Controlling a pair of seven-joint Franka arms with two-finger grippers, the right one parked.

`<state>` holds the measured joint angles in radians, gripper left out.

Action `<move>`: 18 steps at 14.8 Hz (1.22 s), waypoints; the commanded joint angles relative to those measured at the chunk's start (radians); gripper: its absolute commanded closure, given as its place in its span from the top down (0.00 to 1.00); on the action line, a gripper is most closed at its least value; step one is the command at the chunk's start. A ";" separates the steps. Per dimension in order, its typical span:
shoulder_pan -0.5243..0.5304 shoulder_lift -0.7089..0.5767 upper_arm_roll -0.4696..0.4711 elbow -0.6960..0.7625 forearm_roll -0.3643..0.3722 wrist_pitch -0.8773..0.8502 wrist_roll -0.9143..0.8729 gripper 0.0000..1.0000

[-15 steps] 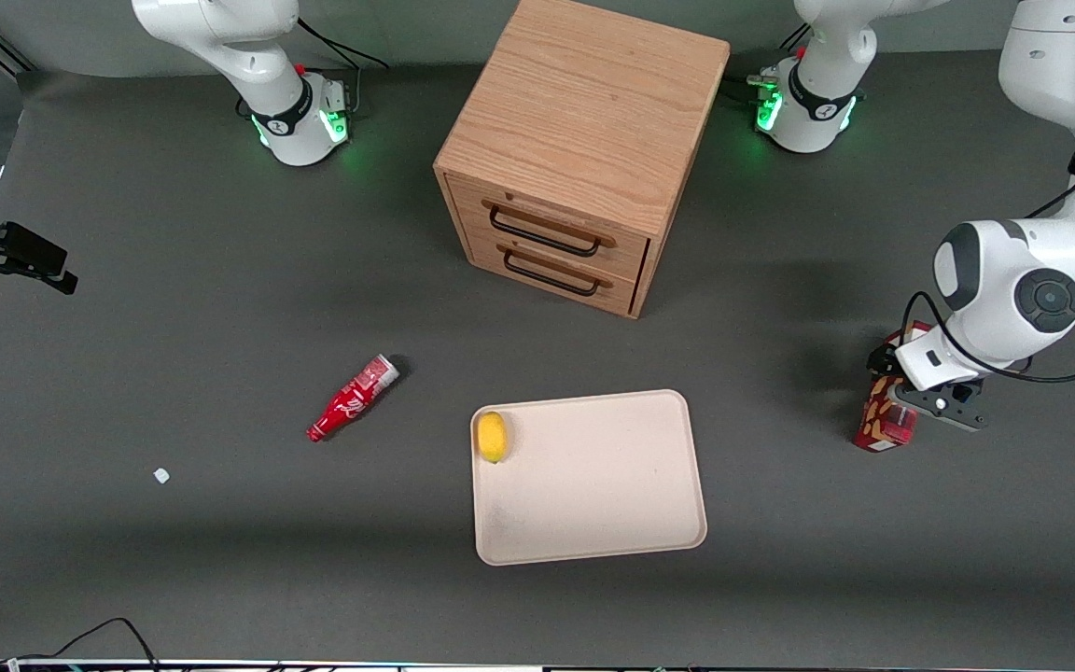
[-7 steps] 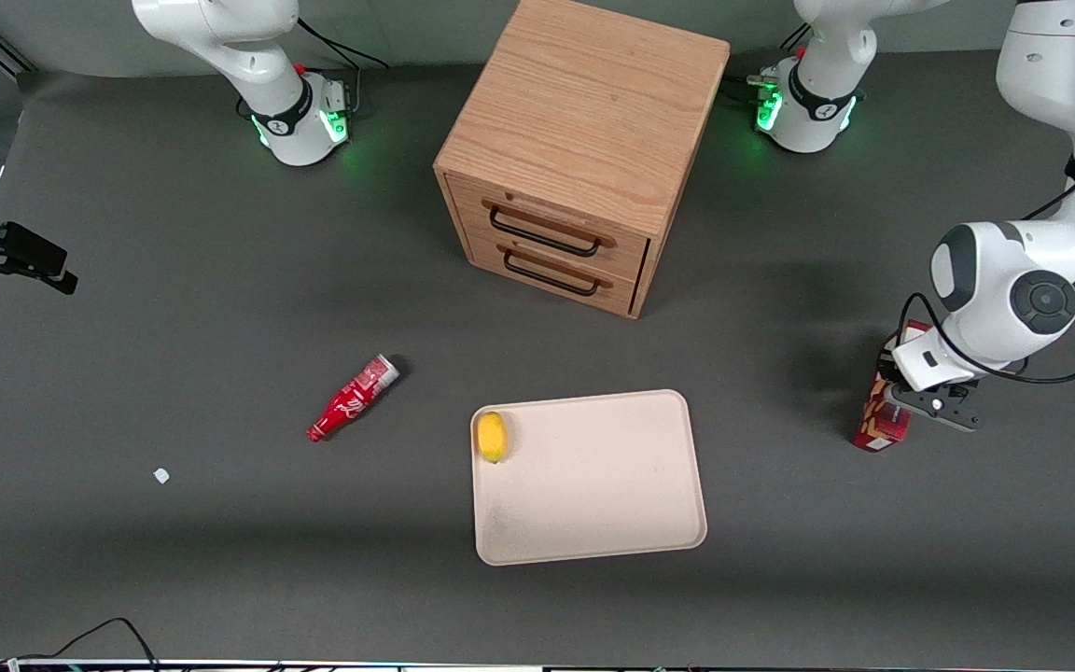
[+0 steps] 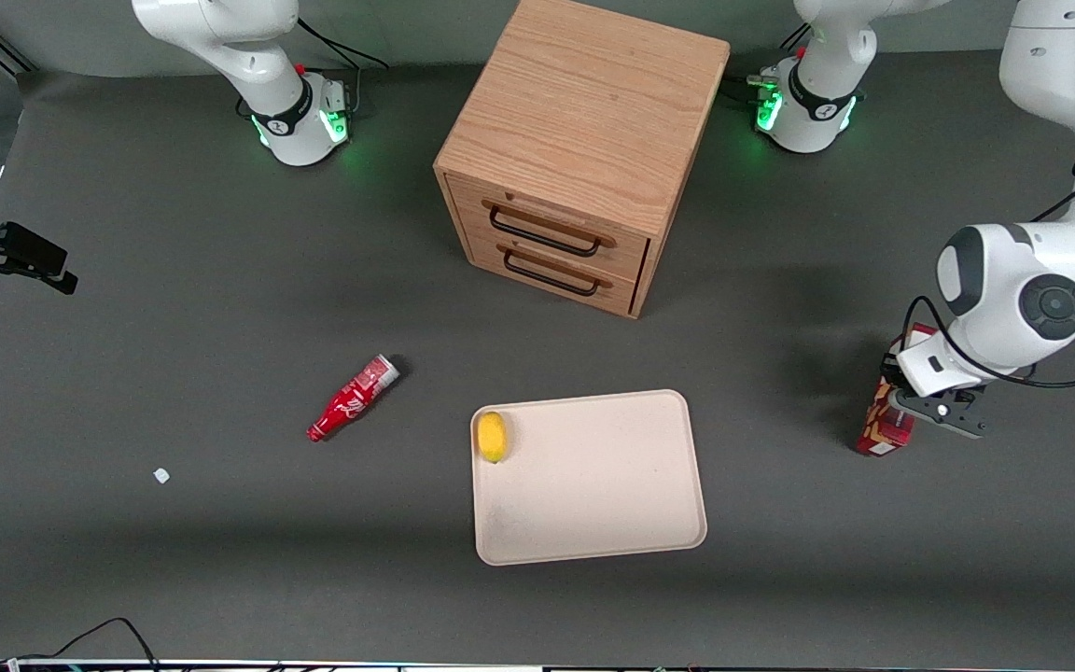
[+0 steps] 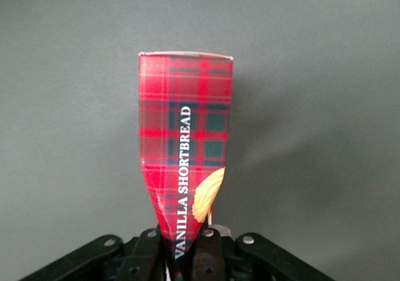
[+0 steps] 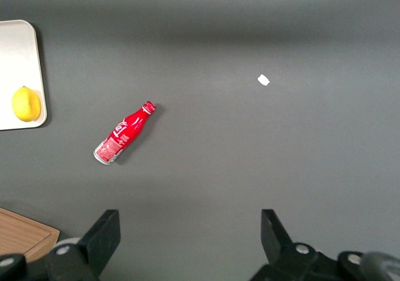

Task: Place red cookie box on tray
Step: 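Close the left gripper on the cookie box's end, then lift the cookie box upright and carry it over the white tray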

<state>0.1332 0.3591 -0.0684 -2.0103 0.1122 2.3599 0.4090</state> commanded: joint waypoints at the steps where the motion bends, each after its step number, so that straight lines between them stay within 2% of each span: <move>1: -0.012 -0.048 0.004 0.115 -0.063 -0.192 -0.030 0.00; 3: -0.018 -0.049 0.001 0.213 -0.146 -0.322 -0.073 0.00; 5: -0.056 -0.042 -0.004 0.335 -0.157 -0.440 -0.181 0.00; 8: -0.090 0.021 -0.085 0.528 -0.158 -0.579 -0.433 0.00; 12: -0.165 0.150 -0.177 0.691 -0.163 -0.577 -0.769 0.00; 14: -0.230 0.251 -0.185 0.812 -0.163 -0.574 -0.919 0.00; 16: -0.286 0.331 -0.183 0.889 -0.154 -0.533 -1.005 0.00; 18: -0.320 0.371 -0.182 0.887 -0.119 -0.466 -1.012 0.00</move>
<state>-0.1485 0.6561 -0.2612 -1.2133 -0.0359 1.8768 -0.5601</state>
